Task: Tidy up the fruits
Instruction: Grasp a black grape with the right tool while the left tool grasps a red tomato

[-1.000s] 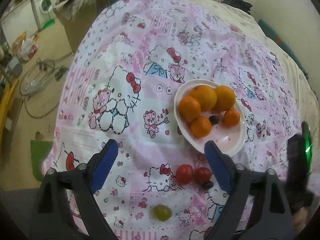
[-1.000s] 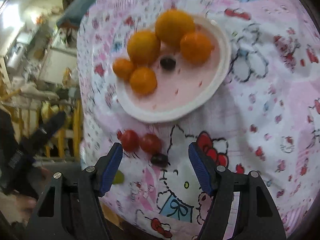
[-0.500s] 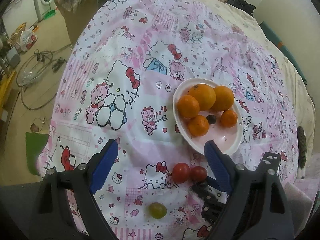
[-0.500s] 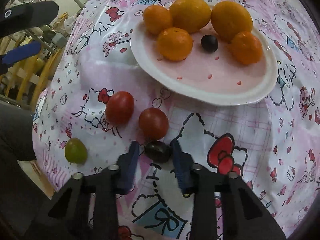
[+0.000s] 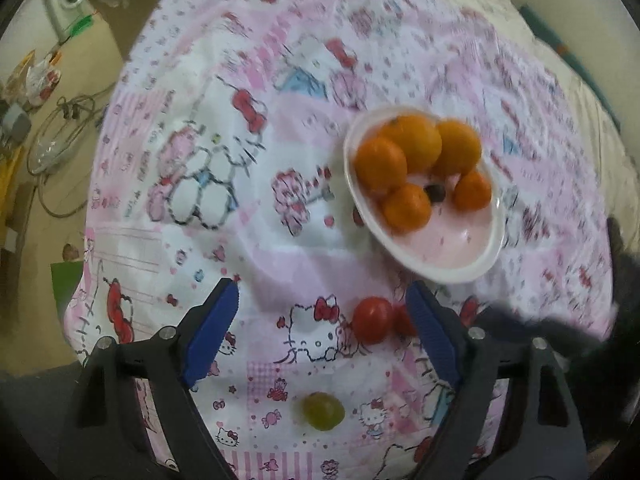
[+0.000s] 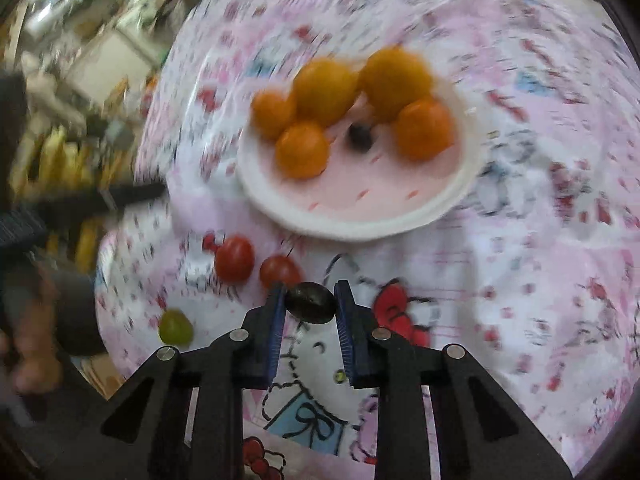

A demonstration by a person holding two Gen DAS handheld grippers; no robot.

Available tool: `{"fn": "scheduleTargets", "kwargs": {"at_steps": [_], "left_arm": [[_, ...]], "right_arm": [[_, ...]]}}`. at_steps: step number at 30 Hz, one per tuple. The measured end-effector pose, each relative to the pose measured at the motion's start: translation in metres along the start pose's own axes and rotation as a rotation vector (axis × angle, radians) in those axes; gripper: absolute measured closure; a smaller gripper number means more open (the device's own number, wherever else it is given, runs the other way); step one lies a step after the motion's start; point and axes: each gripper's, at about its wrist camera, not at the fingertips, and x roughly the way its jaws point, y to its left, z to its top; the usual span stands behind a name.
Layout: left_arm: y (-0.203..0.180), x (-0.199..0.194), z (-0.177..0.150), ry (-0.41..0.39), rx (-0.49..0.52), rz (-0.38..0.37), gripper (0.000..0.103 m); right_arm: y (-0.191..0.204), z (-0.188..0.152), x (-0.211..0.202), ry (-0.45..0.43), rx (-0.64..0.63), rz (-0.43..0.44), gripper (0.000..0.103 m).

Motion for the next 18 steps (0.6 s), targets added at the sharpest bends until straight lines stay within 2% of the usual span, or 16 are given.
{"fn": "scheduleTargets", "kwargs": {"at_steps": [4, 8, 10, 14, 18], "left_arm": [[-0.017, 0.020, -0.009, 0.064, 0.074, 0.023, 0.029], [-0.026, 0.039, -0.014, 0.137, 0.091, -0.001, 0.047], [-0.029, 0.047, -0.015, 0.163, 0.087, 0.001, 0.047], [-0.035, 0.058, -0.014, 0.187, 0.076, 0.007, 0.049], [-0.045, 0.062, -0.012, 0.184, 0.090, 0.041, 0.061]], "right_arm": [[-0.026, 0.009, -0.026, -0.080, 0.097, 0.020, 0.077], [-0.041, 0.011, -0.042, -0.121, 0.167, 0.047, 0.077], [-0.042, 0.012, -0.047, -0.130, 0.188, 0.051, 0.077], [-0.044, 0.007, -0.048, -0.137, 0.207, 0.057, 0.077], [-0.049, 0.006, -0.049, -0.141, 0.222, 0.049, 0.077]]}}
